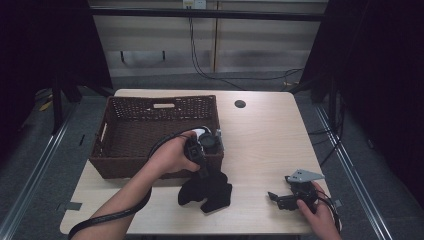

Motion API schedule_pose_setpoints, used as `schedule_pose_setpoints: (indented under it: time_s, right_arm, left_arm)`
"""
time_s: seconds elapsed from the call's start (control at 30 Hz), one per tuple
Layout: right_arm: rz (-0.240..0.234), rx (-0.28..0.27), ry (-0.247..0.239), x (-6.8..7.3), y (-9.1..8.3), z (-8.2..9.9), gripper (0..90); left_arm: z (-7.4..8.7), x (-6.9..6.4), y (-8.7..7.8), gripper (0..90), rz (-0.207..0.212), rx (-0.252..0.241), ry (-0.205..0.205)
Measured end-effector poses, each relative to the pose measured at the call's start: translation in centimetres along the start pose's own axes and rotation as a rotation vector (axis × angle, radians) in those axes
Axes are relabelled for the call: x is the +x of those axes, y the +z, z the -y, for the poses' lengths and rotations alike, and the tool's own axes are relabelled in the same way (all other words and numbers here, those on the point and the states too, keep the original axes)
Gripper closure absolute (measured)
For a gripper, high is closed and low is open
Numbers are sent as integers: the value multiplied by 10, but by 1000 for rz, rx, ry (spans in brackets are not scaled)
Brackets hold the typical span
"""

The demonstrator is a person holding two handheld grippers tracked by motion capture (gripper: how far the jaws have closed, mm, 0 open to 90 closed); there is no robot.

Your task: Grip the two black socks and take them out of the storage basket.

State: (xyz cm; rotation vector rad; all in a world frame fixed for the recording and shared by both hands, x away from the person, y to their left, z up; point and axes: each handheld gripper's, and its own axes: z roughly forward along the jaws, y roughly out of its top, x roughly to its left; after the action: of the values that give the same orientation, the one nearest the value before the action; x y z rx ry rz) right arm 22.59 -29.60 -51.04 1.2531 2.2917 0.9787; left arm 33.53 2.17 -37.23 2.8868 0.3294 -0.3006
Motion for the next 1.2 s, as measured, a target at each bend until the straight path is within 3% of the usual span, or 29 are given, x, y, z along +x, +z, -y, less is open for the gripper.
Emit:
schedule_pose_setpoints:
  time_s: [0.33, 0.83, 0.97, 1.2]
  right_arm:
    - [0, 0, 0, 0, 0, 0, 98]
    - [0, 0, 0, 0, 0, 0, 98]
    - [0, 0, 0, 0, 0, 0, 98]
    - [0, 0, 0, 0, 0, 0, 98]
  left_arm:
    - [5, 1, 9, 858, -3, -3, -24]
    - [4, 0, 4, 758, -13, 30, -43]
    - [5, -1, 1, 703, -24, 14, -56]
    - [8, -3, -6, 531, -52, -11, -53]
